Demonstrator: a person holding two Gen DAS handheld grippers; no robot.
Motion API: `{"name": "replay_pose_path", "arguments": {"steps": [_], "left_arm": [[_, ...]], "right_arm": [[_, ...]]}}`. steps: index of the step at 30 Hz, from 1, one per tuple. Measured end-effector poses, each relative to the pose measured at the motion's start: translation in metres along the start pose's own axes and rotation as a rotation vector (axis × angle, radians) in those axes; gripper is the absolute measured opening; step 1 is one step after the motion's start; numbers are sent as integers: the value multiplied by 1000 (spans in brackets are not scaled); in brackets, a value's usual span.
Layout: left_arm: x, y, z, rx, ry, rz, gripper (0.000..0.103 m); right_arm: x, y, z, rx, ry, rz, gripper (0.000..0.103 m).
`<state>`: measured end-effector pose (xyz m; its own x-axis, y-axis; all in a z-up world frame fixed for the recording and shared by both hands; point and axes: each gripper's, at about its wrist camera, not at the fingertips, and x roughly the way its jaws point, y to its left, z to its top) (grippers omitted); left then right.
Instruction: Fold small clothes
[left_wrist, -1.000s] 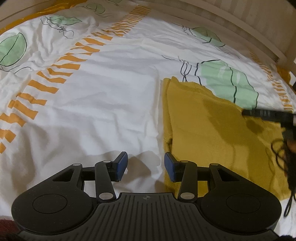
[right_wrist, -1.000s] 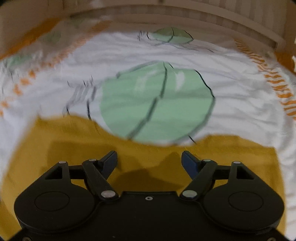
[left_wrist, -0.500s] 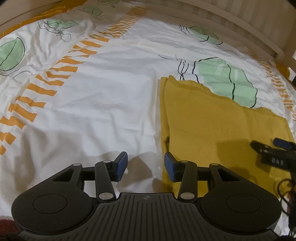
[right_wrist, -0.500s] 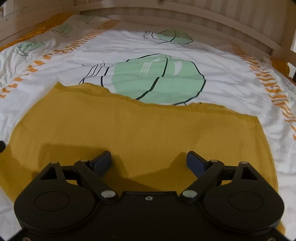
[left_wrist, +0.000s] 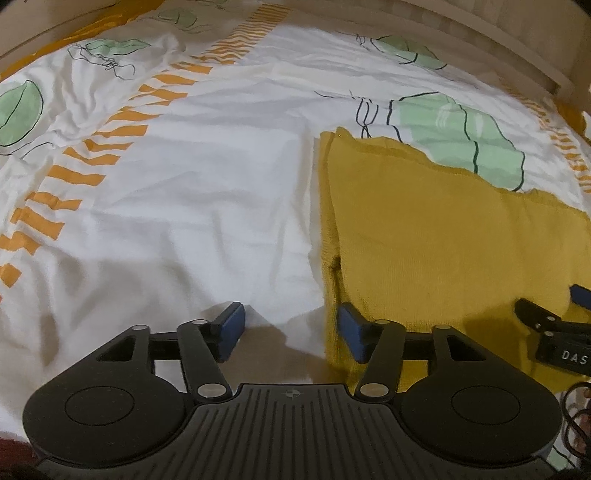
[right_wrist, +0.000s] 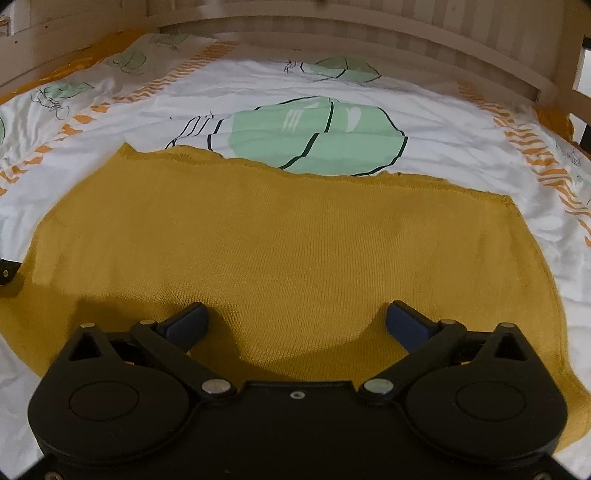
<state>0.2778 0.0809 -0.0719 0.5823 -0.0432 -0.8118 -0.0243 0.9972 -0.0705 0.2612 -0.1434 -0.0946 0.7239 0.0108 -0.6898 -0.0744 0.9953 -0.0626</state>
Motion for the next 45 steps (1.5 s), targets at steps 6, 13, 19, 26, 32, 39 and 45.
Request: {"name": "replay_pose_path", "arguments": {"steps": [6,13,19,26,32,39,45], "left_arm": [[4,-5,0,16,7,-1,69],[5,-6,-1,7,3,-1,69],[-9,-3,2,-9,-35,-9,60],[-31,-25,1,100,-166,-19,60],[-25,-43,-5,151,-129,-102,60],[-13,-41,-11,115,-56,-133,60],[-10,-39,-10,103,-41,-126,60]], "right_arm": [[0,-2,-6,15,-39,9,103],[0,-6,-5,25,-39,30,103],[-21,-32,0,61,-56,147,102],[-50,-106,1,182,-75,106,102],[-48,-175,-7,330,-34,58,102],[-10,-212,-17,488,71,260,103],[7,-223,-18,564,17,405,103]]}}
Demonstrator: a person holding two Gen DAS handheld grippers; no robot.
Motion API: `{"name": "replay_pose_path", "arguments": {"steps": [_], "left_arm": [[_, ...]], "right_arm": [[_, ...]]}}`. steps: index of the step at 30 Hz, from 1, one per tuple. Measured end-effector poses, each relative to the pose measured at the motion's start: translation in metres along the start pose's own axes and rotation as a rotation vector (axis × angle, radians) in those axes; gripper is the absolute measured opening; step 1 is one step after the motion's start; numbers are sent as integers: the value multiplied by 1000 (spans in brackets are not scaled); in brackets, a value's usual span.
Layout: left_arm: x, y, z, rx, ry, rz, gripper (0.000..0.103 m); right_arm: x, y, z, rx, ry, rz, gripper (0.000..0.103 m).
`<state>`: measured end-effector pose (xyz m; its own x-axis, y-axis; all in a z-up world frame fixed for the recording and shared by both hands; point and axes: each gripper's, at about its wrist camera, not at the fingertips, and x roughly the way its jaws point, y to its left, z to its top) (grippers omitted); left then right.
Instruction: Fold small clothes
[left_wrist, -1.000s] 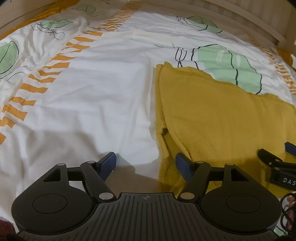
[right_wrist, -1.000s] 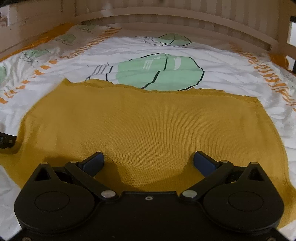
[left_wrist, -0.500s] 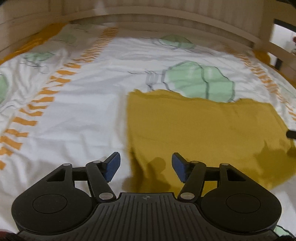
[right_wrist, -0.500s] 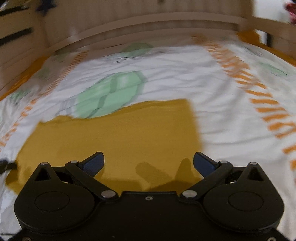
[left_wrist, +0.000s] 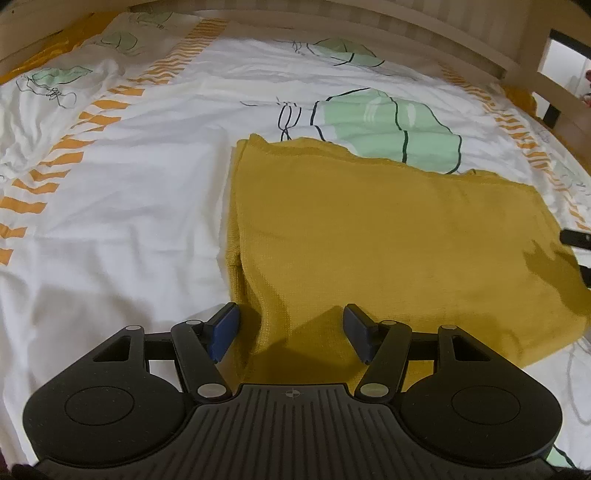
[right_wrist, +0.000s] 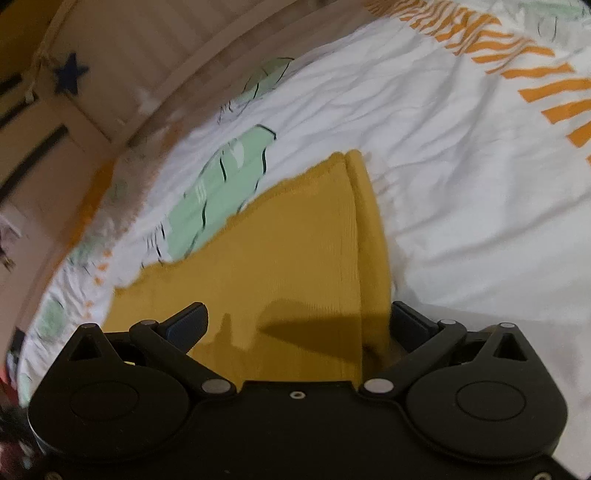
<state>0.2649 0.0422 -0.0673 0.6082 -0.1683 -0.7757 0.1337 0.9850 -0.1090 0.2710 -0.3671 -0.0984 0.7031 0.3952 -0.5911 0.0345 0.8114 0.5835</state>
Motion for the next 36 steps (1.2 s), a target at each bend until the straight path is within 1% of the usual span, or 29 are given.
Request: {"name": "replay_pose_path", "arguments": {"steps": [4,5,12,14,15,17,18,19,21,24,26,28,31,36], "left_arm": [[0,0,0,-5,3,0,60],[0,1,0,-6,4,0,60],[1,4,1,-16,10,-5,60],[1,4,0,-17,10,-4,60],[1,4,1,-18,11,-4,60],[0,5,1,-22,11,-5,60],[0,6,2,-26,10,-5,60],[-1,7,2,-30,9,-5,60],[-3,9,4,-39,5,-5,60],[-7,13,6,-53,-4,-1,60],[-12,18,8,-67,-12,4,60],[-16,24,11,-89,-18,3,60],[-23,35,15,-121,-28,7,60],[-32,55,22,-166,-36,42,60]], "right_arm": [[4,-14,10,60,-17,100,103],[5,-16,12,68,-9,114,103],[9,-19,22,62,49,147,103],[11,-17,24,67,58,144,103],[12,-15,24,58,59,135,101],[12,-7,23,21,49,82,74],[12,-4,22,13,51,48,49],[12,-2,23,24,59,7,30],[11,-3,23,71,64,16,29],[2,15,25,53,43,-11,27],[-3,32,28,53,39,-6,26],[-7,55,32,42,46,-13,26],[-6,93,34,-11,57,-7,25],[16,156,30,-66,101,21,24]]}}
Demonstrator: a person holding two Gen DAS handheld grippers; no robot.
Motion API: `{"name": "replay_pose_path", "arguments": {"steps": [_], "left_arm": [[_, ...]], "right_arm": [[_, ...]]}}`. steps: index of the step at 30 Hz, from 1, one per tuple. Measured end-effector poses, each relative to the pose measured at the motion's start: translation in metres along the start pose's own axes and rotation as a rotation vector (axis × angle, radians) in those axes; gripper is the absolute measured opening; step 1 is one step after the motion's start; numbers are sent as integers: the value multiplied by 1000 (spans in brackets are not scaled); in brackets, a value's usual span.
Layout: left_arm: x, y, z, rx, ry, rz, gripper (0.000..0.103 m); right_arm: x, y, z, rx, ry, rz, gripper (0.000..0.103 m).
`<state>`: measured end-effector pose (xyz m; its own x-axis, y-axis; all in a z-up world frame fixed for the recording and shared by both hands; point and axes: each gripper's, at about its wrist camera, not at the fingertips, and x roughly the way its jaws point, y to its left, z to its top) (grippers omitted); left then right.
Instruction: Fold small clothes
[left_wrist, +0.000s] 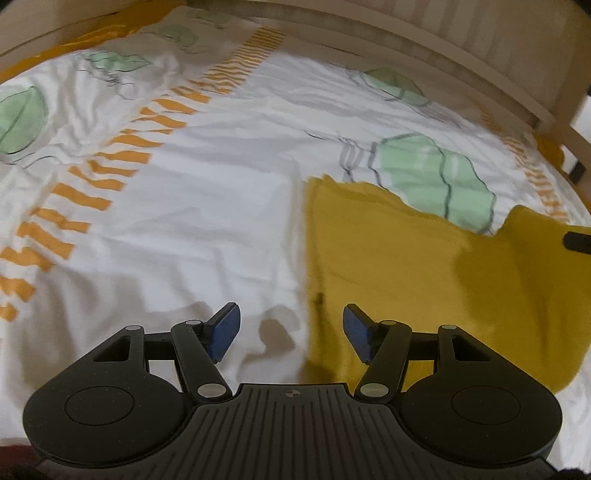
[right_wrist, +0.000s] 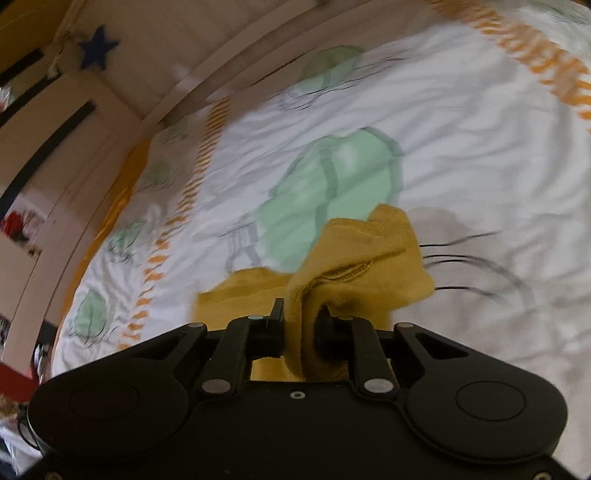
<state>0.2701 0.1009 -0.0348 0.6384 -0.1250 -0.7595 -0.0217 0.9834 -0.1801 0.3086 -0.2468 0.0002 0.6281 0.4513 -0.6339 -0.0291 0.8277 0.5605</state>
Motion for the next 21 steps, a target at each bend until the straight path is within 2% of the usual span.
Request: {"name": "replay_pose_path", "arguments": {"steps": [9,17,21], "left_arm": [[-14,34,17,-88,-41,25,60],[-16,47,20,-123,-39,31,60],[-16,47,20,-124,-38,29,60]], "right_arm": [[80,79,-28,-47,86,57,24],[127,118,-60,-134,130,-39,25],[134,131,-70,-205,144,-71,31]]}}
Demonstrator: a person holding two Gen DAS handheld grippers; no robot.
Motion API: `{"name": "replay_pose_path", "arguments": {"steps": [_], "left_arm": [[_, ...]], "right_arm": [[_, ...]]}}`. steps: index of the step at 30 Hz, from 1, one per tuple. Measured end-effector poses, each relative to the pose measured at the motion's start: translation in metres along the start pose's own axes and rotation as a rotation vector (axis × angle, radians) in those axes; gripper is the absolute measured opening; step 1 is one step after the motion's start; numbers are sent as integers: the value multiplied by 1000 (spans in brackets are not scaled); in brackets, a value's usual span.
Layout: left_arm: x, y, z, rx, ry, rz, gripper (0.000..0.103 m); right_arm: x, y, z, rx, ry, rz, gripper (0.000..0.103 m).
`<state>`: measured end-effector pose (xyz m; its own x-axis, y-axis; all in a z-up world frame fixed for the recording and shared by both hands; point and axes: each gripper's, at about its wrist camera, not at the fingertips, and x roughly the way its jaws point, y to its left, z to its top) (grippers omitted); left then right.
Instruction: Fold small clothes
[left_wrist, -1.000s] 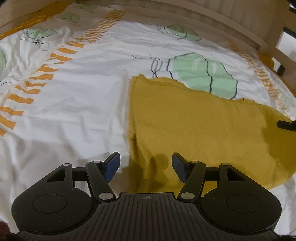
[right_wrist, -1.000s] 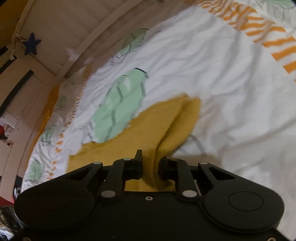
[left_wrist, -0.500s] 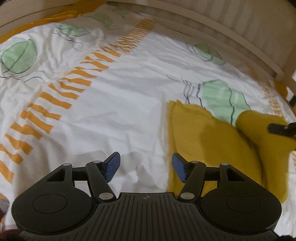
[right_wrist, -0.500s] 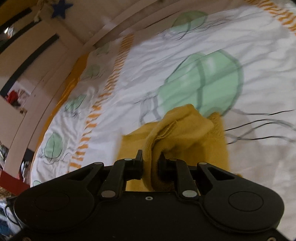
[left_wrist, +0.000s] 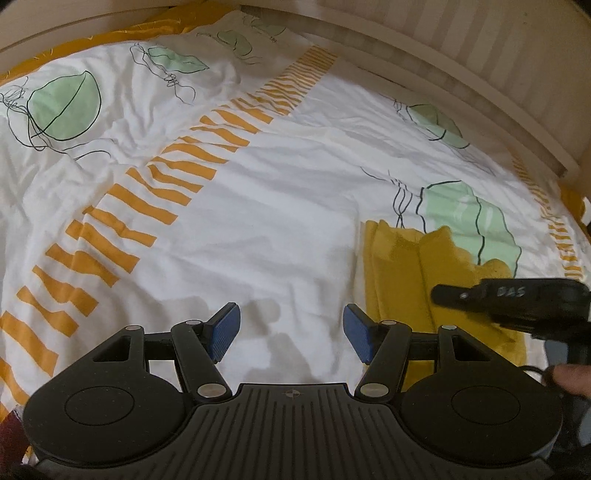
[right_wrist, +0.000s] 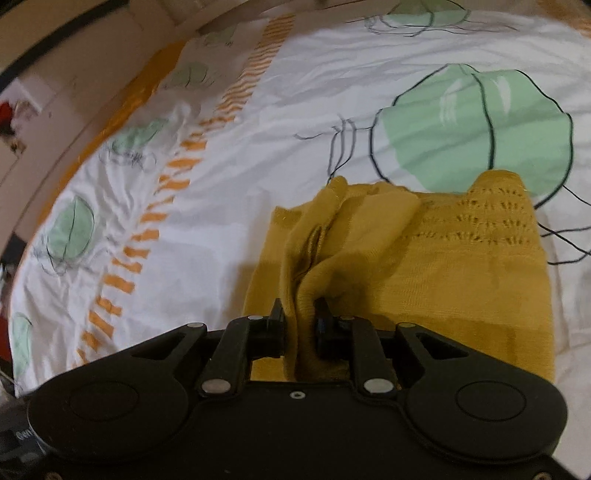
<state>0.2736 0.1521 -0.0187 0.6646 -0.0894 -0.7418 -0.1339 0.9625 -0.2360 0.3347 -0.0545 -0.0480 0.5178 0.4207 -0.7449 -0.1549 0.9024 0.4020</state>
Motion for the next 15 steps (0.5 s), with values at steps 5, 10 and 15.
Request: {"name": "replay_pose_path", "arguments": {"steps": [5,10,15], "left_arm": [[0,2,0,-9,-3,6,60],[1,3,0,-12,-1,11,60],[3,2,0,-6,2,6,60]], "right_arm": [[-10,10,2,-24,-13,134,36],[-39,17,9,-45,-90,214,46],[-62,6,5,-63,-137,166,52]]}}
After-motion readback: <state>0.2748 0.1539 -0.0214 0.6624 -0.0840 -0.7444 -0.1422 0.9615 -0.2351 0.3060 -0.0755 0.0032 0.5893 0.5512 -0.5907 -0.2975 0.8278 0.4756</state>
